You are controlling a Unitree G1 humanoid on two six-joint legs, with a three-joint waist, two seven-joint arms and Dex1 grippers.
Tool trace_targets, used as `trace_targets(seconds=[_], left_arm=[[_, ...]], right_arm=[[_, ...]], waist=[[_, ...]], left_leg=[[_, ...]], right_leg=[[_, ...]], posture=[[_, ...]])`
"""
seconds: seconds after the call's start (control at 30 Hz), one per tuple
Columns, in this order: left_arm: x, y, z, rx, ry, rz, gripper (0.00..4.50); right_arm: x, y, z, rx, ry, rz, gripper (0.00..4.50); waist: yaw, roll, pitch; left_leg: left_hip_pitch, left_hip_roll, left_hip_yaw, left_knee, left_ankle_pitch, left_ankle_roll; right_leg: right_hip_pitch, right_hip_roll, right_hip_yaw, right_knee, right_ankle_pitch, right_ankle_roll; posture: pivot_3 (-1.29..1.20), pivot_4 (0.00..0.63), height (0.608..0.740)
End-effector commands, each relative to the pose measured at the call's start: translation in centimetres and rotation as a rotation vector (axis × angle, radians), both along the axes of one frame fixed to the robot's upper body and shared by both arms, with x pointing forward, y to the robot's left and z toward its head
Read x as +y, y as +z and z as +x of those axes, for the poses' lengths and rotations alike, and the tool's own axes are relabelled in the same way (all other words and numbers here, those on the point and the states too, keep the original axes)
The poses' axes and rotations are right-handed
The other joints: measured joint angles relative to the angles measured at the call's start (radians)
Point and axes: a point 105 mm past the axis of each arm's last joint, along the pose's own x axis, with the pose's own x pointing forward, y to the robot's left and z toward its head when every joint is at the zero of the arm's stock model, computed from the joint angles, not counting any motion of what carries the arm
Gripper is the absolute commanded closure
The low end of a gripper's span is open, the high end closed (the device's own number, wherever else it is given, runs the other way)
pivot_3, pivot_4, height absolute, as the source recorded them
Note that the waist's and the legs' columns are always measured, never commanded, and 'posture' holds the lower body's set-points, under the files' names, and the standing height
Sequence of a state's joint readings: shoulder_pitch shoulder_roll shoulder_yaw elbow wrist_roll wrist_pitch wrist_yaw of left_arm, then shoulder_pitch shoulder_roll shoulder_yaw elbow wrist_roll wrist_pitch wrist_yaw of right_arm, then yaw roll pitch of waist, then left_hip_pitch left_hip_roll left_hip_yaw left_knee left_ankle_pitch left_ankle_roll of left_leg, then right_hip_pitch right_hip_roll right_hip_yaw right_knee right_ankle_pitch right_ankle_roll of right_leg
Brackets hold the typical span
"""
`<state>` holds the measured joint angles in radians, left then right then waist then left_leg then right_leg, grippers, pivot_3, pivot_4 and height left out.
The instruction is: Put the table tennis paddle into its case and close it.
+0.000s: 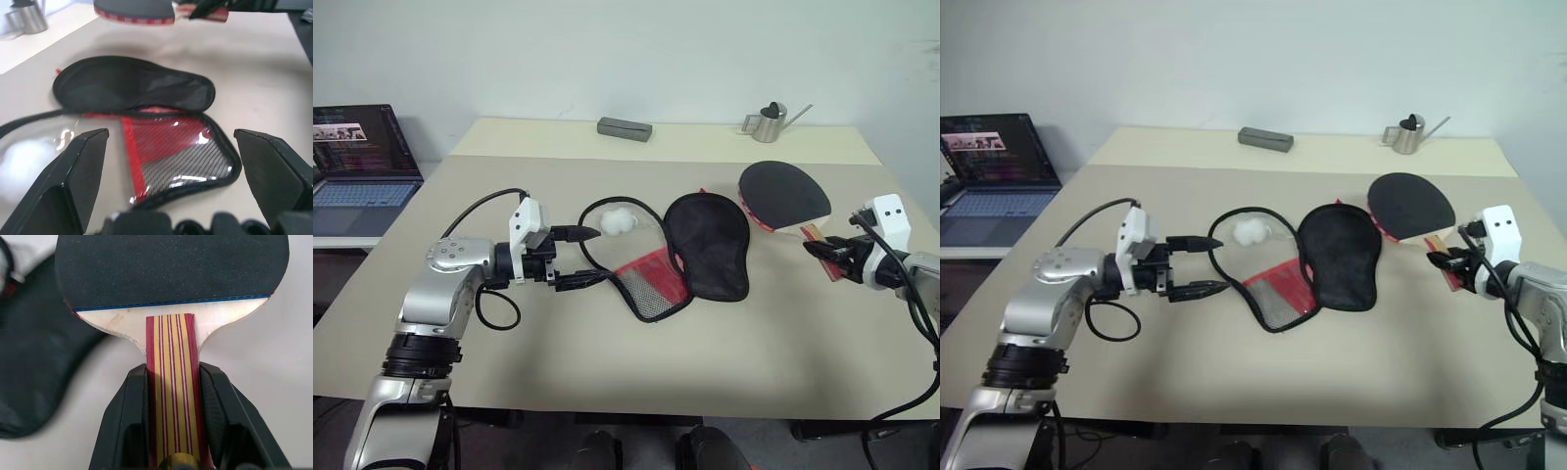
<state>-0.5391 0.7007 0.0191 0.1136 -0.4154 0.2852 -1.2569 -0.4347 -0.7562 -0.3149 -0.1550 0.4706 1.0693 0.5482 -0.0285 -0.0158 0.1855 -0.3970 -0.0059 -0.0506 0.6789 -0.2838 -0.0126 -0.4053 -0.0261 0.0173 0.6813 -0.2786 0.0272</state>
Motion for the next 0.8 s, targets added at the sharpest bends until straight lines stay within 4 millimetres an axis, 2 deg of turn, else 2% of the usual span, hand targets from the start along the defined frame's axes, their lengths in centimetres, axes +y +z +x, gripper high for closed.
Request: trace_targets(seconds=[0.03,0.13,0.23,0.43,0.57,0.8], left_arm=[[0.3,1.6,-0.4,-0.063,0.009,-0.013,0.0],[0.4,1.6,-0.4,-0.065,0.018,-0.015,0.0],[0.3,1.5,-0.5,-0.065,0.019,-0.016,0.0],[0.1,1.5,-0.4,-0.069,0.019,-0.023,0.0],[0.0,1.5,-0.3,-0.07,0.018,-0.024,0.0],[-0.2,1.4,-0.2,-0.074,0.019,-0.025,0.0]], right_arm=[[2.9,2.1,-0.2,-0.075,0.044,0.014,3.43],[5.1,1.9,-0.1,-0.076,0.062,0.025,3.43],[6.2,1.6,0.2,-0.074,0.054,0.039,3.43],[8.5,-0.2,1.3,-0.05,0.022,0.036,3.43],[10.7,-1.0,1.5,-0.036,0.032,0.055,3.43],[13.0,-1.3,2.1,-0.029,0.016,0.086,3.43]], waist=[[0.0,0.0,0.0],[0.0,0.0,0.0],[0.0,0.0,0.0],[-0.001,0.0,0.0],[-0.002,0.0,0.0],[-0.003,0.0,0.0]], left_leg=[[0.0,0.0,0.0,0.0,0.0,0.0],[0.0,0.0,0.0,0.0,0.0,0.0],[0.0,0.0,0.0,0.0,0.0,0.0],[0.0,0.0,0.0,0.0,0.0,0.0],[0.0,0.0,0.0,0.0,0.0,0.0],[0.0,-0.001,0.0,0.0,0.0,0.0]], right_leg=[[0.0,0.0,0.0,0.0,0.0,0.0],[0.0,-0.003,0.0,0.0,0.0,0.0],[-0.001,-0.003,0.0,0.001,0.0,0.0],[-0.001,-0.003,0.0,0.001,0.0,0.0],[-0.002,-0.003,0.0,0.001,0.0,0.0],[-0.002,-0.002,-0.001,0.001,0.0,0.0]], posture=[[0.0,0.15,0.74],[0.0,0.15,0.74],[0.0,0.15,0.74],[0.0,0.15,0.74],[0.0,0.15,0.74],[0.0,0.15,0.74]])
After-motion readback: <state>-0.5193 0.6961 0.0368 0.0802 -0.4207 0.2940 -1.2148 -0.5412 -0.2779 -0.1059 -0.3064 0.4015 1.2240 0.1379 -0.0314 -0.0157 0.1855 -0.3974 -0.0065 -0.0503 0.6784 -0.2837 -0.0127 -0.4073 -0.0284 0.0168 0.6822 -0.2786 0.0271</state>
